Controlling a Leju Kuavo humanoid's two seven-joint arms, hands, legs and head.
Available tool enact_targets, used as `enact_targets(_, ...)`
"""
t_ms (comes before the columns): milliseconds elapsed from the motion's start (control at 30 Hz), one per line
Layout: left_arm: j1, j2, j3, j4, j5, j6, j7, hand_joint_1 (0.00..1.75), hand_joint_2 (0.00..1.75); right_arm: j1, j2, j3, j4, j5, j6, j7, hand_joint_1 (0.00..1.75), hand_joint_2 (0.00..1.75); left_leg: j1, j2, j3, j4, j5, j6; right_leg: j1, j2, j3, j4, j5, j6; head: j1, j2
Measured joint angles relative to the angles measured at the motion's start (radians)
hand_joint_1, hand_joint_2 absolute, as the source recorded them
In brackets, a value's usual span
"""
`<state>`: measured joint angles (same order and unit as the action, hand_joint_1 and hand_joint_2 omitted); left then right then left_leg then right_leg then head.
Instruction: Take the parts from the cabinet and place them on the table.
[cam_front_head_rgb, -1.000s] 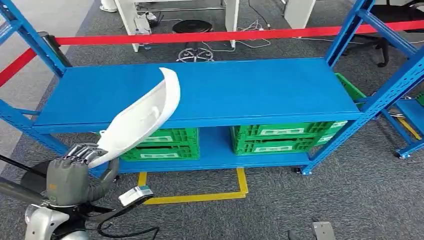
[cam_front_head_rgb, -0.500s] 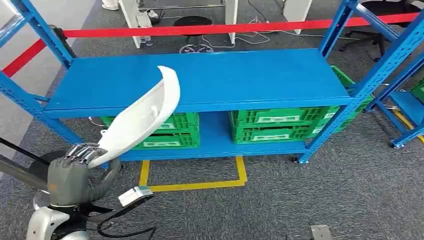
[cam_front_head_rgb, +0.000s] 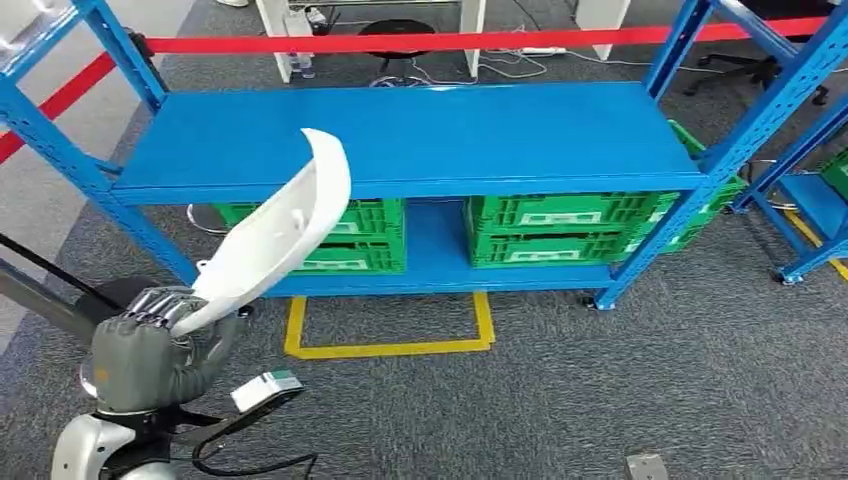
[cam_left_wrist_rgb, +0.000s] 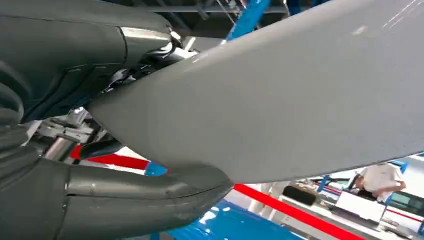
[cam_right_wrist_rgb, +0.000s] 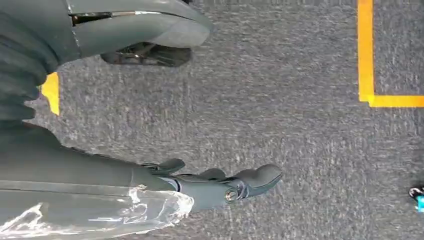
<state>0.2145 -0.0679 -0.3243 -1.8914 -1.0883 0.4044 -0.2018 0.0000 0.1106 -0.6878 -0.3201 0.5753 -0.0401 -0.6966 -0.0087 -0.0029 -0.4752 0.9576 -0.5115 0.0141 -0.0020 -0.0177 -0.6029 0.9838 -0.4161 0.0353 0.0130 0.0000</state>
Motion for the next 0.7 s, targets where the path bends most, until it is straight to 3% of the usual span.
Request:
enact_targets(33,-0.001,-0.001,0.0,0.0,0.0,0.0,0.0,1.75,1.75,0.0,-0.002,-0.001,0.001,0.0,0.0,0.0,0.0,1.75,0.007,0.006,-0.004,-0.006,0.013,0.011,-0.003,0.005,-0.014,0.01,-0.022,0.003,0.0,0.0)
enact_targets(67,-0.002,-0.002,0.0,0.0,0.0,0.0,0.0,1.75,1.75,0.0,-0.003,-0.002,0.002,0.0,0.0,0.0,0.0,1.75,0.006,0.006,-0.016,-0.006,0.02,0.019,-0.002,0.008,-0.032,0.043,-0.069,0.006,0.003,0.0)
enact_targets(133,-0.002,-0.003,0.0,0.0,0.011,0.0,0.0,1.75,1.75,0.0,-0.003,-0.004,0.005,0.002,0.001,0.0,0.0,1.75,0.002,0.006,-0.038,-0.004,0.036,0.026,-0.003,0.013,-0.073,0.193,-0.177,0.009,0.005,0.0)
enact_targets(167,-0.003,-0.003,0.0,0.001,0.015,-0.001,-0.001,1.75,1.75,0.0,-0.003,-0.008,0.006,0.003,0.002,0.002,0.0,1.75,-0.002,0.006,-0.052,-0.003,0.046,0.027,-0.003,0.013,-0.092,0.273,-0.215,0.011,0.004,0.0)
enact_targets(200,-0.003,-0.003,0.0,0.003,0.023,-0.001,-0.002,1.75,1.75,0.001,-0.003,-0.012,0.006,0.005,0.002,0.002,0.0,1.75,-0.003,0.006,-0.064,-0.001,0.055,0.028,-0.003,0.013,-0.095,0.315,-0.216,0.011,0.006,0.0)
enact_targets(233,-0.003,-0.004,0.001,0.005,0.027,-0.002,-0.003,1.75,1.75,0.001,-0.003,-0.016,0.006,0.006,0.002,0.002,0.0,1.75,-0.005,0.006,-0.077,0.001,0.063,0.028,-0.002,0.014,-0.078,0.315,-0.188,0.01,0.004,0.0)
enact_targets(267,-0.004,-0.004,0.001,0.007,0.032,-0.002,-0.005,1.75,1.75,0.001,-0.003,-0.019,0.007,0.006,0.002,0.003,0.0,1.75,-0.005,0.006,-0.088,0.003,0.071,0.027,-0.001,0.014,-0.045,0.278,-0.149,0.007,0.005,0.0)
enact_targets(300,-0.005,-0.005,0.001,0.009,0.035,-0.002,-0.008,1.75,1.75,0.001,-0.003,-0.022,0.007,0.006,0.003,0.003,0.0,1.75,-0.006,0.005,-0.099,0.005,0.078,0.025,0.0,0.014,0.009,0.203,-0.11,0.003,0.005,0.0)
enact_targets(333,-0.005,-0.006,0.001,0.011,0.041,-0.002,-0.01,1.75,1.75,0.0,-0.003,-0.025,0.006,0.007,0.003,0.003,0.0,1.75,-0.006,0.004,-0.106,0.007,0.084,0.022,0.0,0.015,0.075,0.104,-0.088,-0.001,0.005,0.0)
enact_targets(367,-0.006,-0.007,0.002,0.013,0.045,-0.002,-0.013,1.75,1.75,-0.001,-0.003,-0.028,0.006,0.009,0.003,0.003,0.0,1.75,-0.008,0.004,-0.113,0.01,0.09,0.018,0.003,0.017,0.132,0.014,-0.111,-0.004,0.004,0.0)
enact_targets(400,-0.011,-0.007,0.002,0.015,0.049,-0.002,-0.014,1.75,1.75,-0.002,-0.003,-0.032,0.006,0.012,0.003,0.003,0.0,1.75,-0.01,0.005,-0.117,0.014,0.096,0.014,0.005,0.018,0.166,-0.04,-0.12,-0.006,0.002,0.0)
enact_targets(467,-0.017,-0.008,0.002,0.021,0.053,-0.001,-0.017,1.75,1.75,0.001,-0.003,-0.042,0.006,0.016,0.003,0.005,0.0,1.75,-0.007,0.006,-0.126,0.013,0.115,0.004,0.008,0.019,0.159,-0.041,-0.12,-0.009,0.004,0.0)
enact_targets(500,-0.017,-0.009,0.002,0.023,0.053,-0.001,-0.017,1.75,1.75,0.003,-0.003,-0.044,0.006,0.018,0.003,0.006,0.0,1.75,-0.007,0.005,-0.129,0.013,0.122,0.0,0.009,0.019,0.153,-0.041,-0.111,-0.017,0.004,0.0)
enact_targets(533,-0.017,-0.008,0.002,0.026,0.053,0.0,-0.017,1.75,1.75,0.004,-0.002,-0.047,0.007,0.018,0.003,0.006,0.0,1.75,-0.007,0.004,-0.136,0.016,0.112,-0.006,-0.001,0.015,0.144,-0.049,-0.099,-0.028,0.005,0.0)
enact_targets(567,-0.019,-0.009,0.002,0.028,0.054,-0.001,-0.017,1.75,1.75,0.002,-0.002,-0.051,0.007,0.019,0.003,0.008,0.0,1.75,-0.005,0.002,-0.142,0.034,0.073,-0.015,0.0,0.013,0.138,-0.047,-0.09,-0.036,0.003,0.0)
enact_targets(600,-0.022,-0.008,0.002,0.031,0.054,-0.001,-0.017,1.75,1.75,0.0,-0.002,-0.054,0.007,0.02,0.003,0.009,0.0,1.75,-0.001,0.002,-0.158,0.088,0.016,-0.02,0.001,0.012,0.127,-0.045,-0.082,-0.045,-0.001,0.0)
enact_targets(633,-0.024,-0.008,0.002,0.035,0.054,-0.002,-0.017,1.75,1.75,0.0,-0.002,-0.059,0.007,0.021,0.003,0.009,0.0,1.75,0.004,0.002,-0.18,0.171,-0.044,-0.027,0.002,0.011,0.113,-0.042,-0.074,-0.047,-0.005,0.0)
enact_targets(667,-0.027,-0.008,0.002,0.041,0.056,-0.002,-0.017,1.75,1.75,0.001,-0.002,-0.063,0.006,0.021,0.003,0.009,0.0,1.75,0.008,0.002,-0.2,0.252,-0.085,-0.031,0.003,0.009,0.099,-0.035,-0.066,-0.048,-0.003,0.0)
enact_targets(700,-0.029,-0.008,0.003,0.048,0.056,-0.002,-0.017,1.75,1.75,0.001,-0.002,-0.068,0.006,0.023,0.003,0.009,0.0,1.75,0.01,0.002,-0.211,0.314,-0.102,-0.035,0.003,0.008,0.082,-0.028,-0.059,-0.047,-0.004,0.0)
